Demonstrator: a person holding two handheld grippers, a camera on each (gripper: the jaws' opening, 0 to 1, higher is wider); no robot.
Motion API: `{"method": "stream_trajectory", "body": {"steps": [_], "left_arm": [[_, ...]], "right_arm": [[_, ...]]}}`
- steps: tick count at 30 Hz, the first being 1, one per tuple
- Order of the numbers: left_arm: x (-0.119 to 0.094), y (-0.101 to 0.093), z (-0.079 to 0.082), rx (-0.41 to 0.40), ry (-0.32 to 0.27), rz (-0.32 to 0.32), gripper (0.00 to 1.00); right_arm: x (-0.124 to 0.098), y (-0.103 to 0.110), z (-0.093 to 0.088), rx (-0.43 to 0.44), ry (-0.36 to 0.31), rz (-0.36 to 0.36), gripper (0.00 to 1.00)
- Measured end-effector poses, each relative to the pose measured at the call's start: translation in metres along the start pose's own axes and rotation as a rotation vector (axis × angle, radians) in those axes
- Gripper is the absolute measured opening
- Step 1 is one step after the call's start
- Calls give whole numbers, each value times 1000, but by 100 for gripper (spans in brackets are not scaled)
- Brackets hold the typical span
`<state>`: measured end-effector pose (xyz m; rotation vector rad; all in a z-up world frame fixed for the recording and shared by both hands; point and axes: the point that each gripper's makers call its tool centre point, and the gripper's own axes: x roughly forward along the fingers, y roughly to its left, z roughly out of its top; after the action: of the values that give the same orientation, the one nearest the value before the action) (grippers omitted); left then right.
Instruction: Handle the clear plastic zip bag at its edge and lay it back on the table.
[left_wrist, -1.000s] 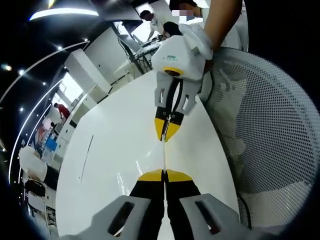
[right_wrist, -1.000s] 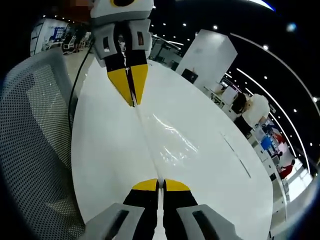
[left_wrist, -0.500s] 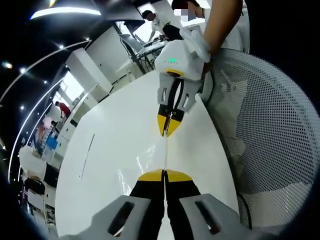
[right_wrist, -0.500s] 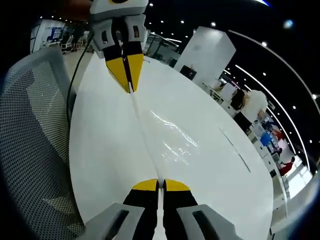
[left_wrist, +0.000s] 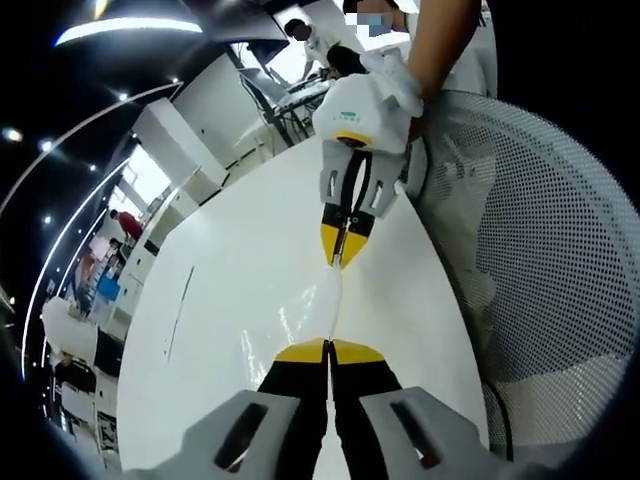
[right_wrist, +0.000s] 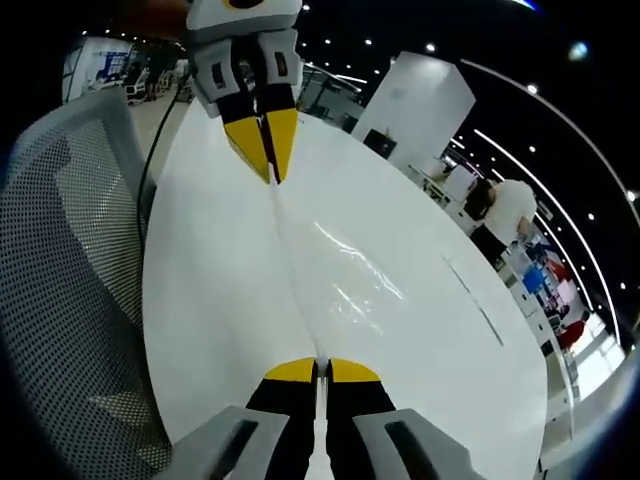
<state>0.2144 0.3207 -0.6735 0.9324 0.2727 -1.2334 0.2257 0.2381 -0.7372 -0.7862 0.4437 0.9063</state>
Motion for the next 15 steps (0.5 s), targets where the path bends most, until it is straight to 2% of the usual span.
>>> {"method": "stream_trajectory", "body": {"steps": [3, 9, 15], "left_arm": [[1, -1, 2, -2, -10, -11, 0], [7, -2, 8, 46, -10, -27, 0], [5, -1, 12, 21, -17, -31, 0]], "right_arm": [[0, 3, 2, -10, -6, 7, 0], [1, 5, 8, -16, -13, 9, 0], [0, 0, 7, -7, -17, -4, 0]]}}
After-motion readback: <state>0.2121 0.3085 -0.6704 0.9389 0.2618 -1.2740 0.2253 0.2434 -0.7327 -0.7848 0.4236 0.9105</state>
